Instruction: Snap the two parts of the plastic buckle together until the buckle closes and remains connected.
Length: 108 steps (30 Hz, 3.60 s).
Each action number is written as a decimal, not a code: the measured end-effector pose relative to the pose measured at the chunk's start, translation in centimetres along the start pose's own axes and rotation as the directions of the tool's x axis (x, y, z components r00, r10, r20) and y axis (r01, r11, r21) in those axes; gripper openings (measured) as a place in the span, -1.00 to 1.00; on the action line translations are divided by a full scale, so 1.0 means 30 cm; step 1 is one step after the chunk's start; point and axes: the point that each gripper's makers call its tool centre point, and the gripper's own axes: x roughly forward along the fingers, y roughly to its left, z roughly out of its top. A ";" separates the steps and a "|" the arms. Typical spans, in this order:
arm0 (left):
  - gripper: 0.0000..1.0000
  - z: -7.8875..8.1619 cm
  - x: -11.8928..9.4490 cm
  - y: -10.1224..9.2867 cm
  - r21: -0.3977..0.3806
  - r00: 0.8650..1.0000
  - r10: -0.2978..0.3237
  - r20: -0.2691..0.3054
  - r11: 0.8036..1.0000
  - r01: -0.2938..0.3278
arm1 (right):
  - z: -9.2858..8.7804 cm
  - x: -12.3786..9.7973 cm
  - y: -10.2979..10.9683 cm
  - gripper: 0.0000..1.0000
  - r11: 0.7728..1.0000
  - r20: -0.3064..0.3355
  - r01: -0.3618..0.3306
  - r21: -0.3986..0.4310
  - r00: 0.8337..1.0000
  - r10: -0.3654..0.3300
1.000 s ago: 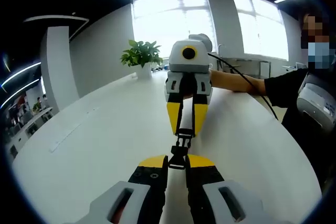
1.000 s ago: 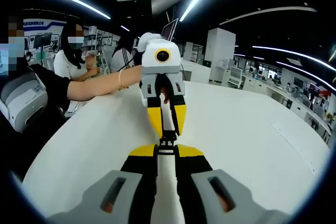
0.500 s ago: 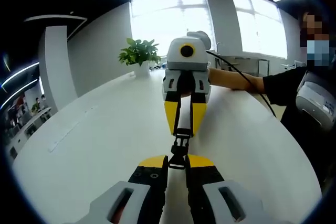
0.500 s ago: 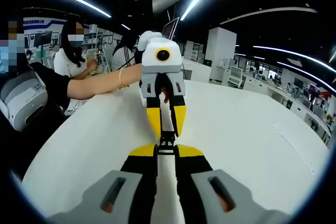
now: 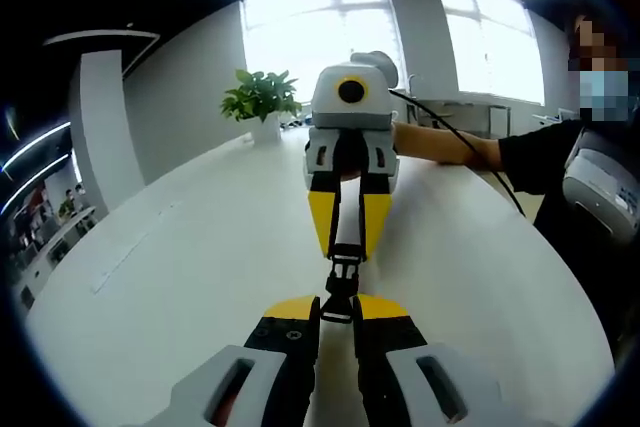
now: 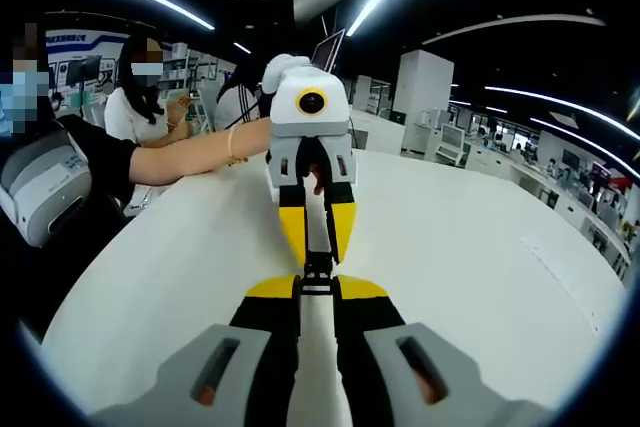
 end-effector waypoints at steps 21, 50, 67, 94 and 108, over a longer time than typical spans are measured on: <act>-0.74 -0.005 0.005 -0.005 0.018 1.000 -0.009 -0.013 1.000 0.009 | -0.008 0.006 0.003 -0.74 1.000 -0.013 -0.003 -0.002 1.000 0.003; -0.75 -0.026 0.028 -0.038 -0.004 0.997 -0.051 -0.053 0.999 0.051 | -0.060 0.022 0.023 -0.74 0.999 -0.068 -0.036 0.002 0.997 0.036; -0.75 -0.027 0.034 -0.052 -0.029 0.997 -0.067 -0.042 0.997 0.066 | -0.068 0.035 0.032 -0.75 0.999 -0.072 -0.047 0.010 0.996 0.048; -0.70 -0.024 0.036 -0.032 0.055 0.999 -0.025 -0.036 0.998 0.027 | -0.064 0.043 0.020 -0.71 0.999 -0.047 -0.033 0.028 0.998 0.035; -0.70 -0.036 0.006 -0.026 0.035 0.998 -0.035 -0.048 0.999 0.036 | -0.074 0.021 0.026 -0.71 0.999 -0.066 -0.038 0.032 0.997 0.040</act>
